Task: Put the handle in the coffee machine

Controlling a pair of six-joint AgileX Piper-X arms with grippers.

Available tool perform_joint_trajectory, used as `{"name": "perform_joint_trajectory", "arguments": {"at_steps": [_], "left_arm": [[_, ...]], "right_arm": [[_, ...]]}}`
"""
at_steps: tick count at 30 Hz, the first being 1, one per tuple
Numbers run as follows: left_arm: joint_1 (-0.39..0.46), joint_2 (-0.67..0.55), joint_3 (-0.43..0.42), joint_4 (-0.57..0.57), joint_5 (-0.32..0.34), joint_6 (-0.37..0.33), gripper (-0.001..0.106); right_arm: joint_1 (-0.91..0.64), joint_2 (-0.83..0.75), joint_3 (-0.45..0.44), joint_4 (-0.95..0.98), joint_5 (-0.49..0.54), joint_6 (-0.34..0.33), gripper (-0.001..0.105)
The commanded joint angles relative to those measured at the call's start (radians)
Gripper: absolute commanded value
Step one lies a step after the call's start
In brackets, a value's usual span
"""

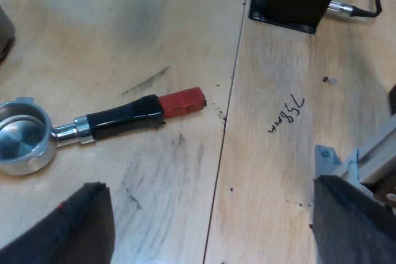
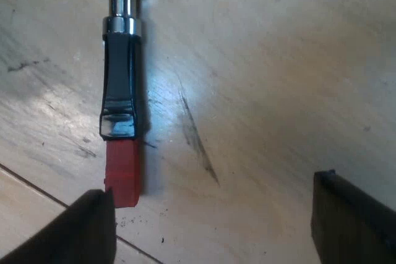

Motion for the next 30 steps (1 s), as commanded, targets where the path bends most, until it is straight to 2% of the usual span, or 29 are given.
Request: {"name": "perform_joint_trajectory", "arguments": {"at_steps": [1,2,5,8,9,10,11,12,13,30], "left_arm": [[-0.015,0.0,-0.003,-0.004,0.009,0.006,0.068],[-0.015,0.0,-0.002,-0.004,0.009,0.006,0.068],[-0.015,0.0,0.011,-0.004,0.009,0.006,0.068],[-0.015,0.0,0.013,-0.004,0.009,0.006,0.068],[-0.015,0.0,0.013,-0.004,0.009,0.006,0.068],[-0.015,0.0,0.013,-0.004,0.009,0.006,0.068],[-0.015,0.0,0.016,-0.004,0.009,0.006,0.068],[-0.015,0.0,0.016,-0.004,0.009,0.006,0.068],[-0.015,0.0,0.039,-0.035,0.009,0.006,0.068],[-0.015,0.0,0.039,-0.034,0.001,0.002,0.068]], "right_arm": [[0.002,0.035,-0.003,0.01,0.006,0.034,0.065],[0.002,0.042,-0.003,0.01,0.006,0.034,0.064],[0.002,0.08,-0.003,0.01,0.006,0.034,0.045],[0.002,0.1,-0.003,0.008,0.006,0.034,0.03],[0.002,0.103,-0.003,0.008,0.006,0.034,0.03],[0.002,0.112,-0.003,0.008,0.006,0.034,0.022],[0.002,0.133,-0.003,0.008,0.006,0.034,0.007],[0.002,0.157,-0.003,0.008,0.006,0.034,0.0],[0.002,0.17,-0.003,0.008,0.006,0.034,0.0],[0.002,0.372,-0.003,-0.043,0.006,0.034,0.0]]}}
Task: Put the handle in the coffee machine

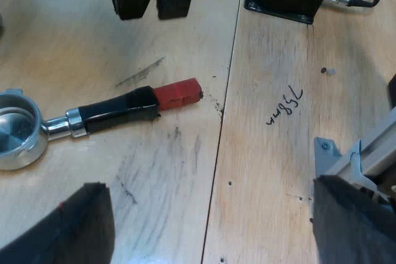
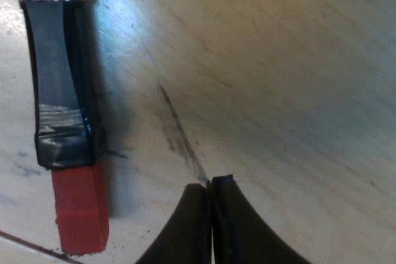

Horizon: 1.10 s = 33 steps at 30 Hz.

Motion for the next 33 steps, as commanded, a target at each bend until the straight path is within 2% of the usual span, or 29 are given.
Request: {"name": "perform_joint_trajectory", "arguments": {"at_steps": [1,6,9,11,12,15,17,23,27,28,30,33], "left_arm": [[-0.005,0.0,-0.001,-0.005,0.001,0.002,0.068],[-0.005,0.0,-0.001,-0.005,0.001,0.002,0.068],[-0.005,0.0,-0.001,-0.005,0.001,0.002,0.068],[-0.005,0.0,-0.001,-0.005,0.001,0.002,0.068],[-0.005,0.0,-0.001,-0.005,0.001,0.002,0.068],[-0.005,0.0,0.001,-0.005,0.001,0.002,0.068],[-0.005,0.0,0.0,-0.005,0.001,0.002,0.068],[-0.005,0.0,0.0,-0.005,-0.003,0.002,0.068],[-0.005,0.0,0.0,-0.009,-0.065,0.002,0.068],[-0.005,0.0,0.0,-0.014,-0.099,0.002,0.068],[-0.005,0.0,0.0,-0.029,-0.154,0.002,0.068],[-0.005,0.0,0.0,-0.051,-0.175,-0.012,0.068]], "right_arm": [[0.002,0.036,0.001,0.005,0.004,-0.002,0.0],[0.002,0.063,0.063,-0.072,-0.009,-0.002,0.0],[0.002,0.063,0.121,-0.136,-0.009,0.025,0.0],[0.002,0.063,0.125,-0.144,-0.009,0.025,0.0],[0.002,0.063,0.172,-0.189,-0.009,0.032,0.0],[0.002,0.063,0.218,-0.221,-0.01,0.067,0.0],[0.002,0.063,0.238,-0.234,-0.012,0.092,0.0],[0.002,0.063,0.269,-0.287,-0.058,0.095,0.0],[0.002,0.063,0.269,-0.317,-0.081,0.098,0.0],[0.002,0.063,0.269,-0.346,-0.118,0.14,0.0],[0.002,0.07,0.269,-0.372,-0.15,0.152,0.0],[0.002,0.074,0.269,-0.385,-0.192,0.154,0.0]]}}
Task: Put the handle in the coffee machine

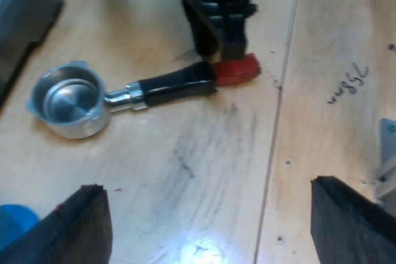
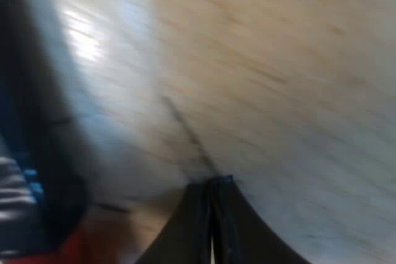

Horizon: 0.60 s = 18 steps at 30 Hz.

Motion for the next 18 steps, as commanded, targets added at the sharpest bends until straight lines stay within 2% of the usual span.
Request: {"name": "perform_joint_trajectory", "arguments": {"at_steps": [1,9,15,18], "left_arm": [[-0.005,0.0,0.0,-0.025,-0.021,-0.017,0.068],[-0.005,0.0,0.0,-0.059,-0.021,-0.064,0.068],[-0.005,0.0,0.0,-0.059,-0.021,-0.068,0.068],[-0.005,0.0,0.0,-0.059,-0.021,-0.068,0.068]], "right_arm": [[0.005,0.016,0.01,-0.033,-0.069,0.005,0.0],[0.07,0.016,0.01,-0.042,-0.069,0.012,0.0],[0.151,0.016,0.01,-0.091,-0.061,0.07,0.0],[0.194,0.016,0.01,-0.119,-0.061,0.123,0.0]]}}
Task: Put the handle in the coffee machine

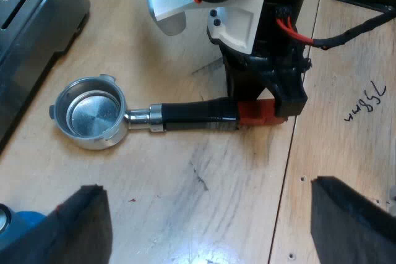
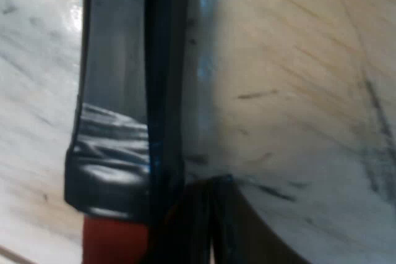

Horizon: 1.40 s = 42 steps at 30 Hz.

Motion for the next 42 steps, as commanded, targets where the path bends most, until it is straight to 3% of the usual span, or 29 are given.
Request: {"name": "perform_joint_trajectory", "arguments": {"at_steps": [1,6,9,13,24,30,42], "left_arm": [[-0.005,0.0,-0.001,-0.012,-0.008,-0.015,0.068],[-0.005,0.0,-0.001,-0.012,-0.008,-0.015,0.068],[-0.005,0.0,-0.001,-0.012,-0.008,-0.015,0.068],[-0.005,0.0,-0.001,-0.012,-0.008,-0.015,0.068],[0.0,0.0,-0.001,0.024,-0.008,-0.015,0.068],[0.0,0.0,-0.001,0.037,-0.008,-0.015,0.068],[0.004,0.0,-0.001,0.055,-0.012,-0.015,0.068]], "right_arm": [[0.026,0.012,0.01,-0.025,-0.024,0.03,0.0],[0.066,0.012,0.01,-0.061,-0.024,0.087,0.0],[0.118,0.012,0.01,-0.12,-0.024,0.172,0.0],[0.137,0.012,0.01,-0.161,-0.026,0.207,0.0],[0.162,0.109,0.01,-0.506,-0.03,0.375,0.0],[0.162,0.143,0.01,-0.691,-0.02,0.379,0.0],[0.164,0.126,0.008,-0.584,0.004,0.368,0.0]]}}
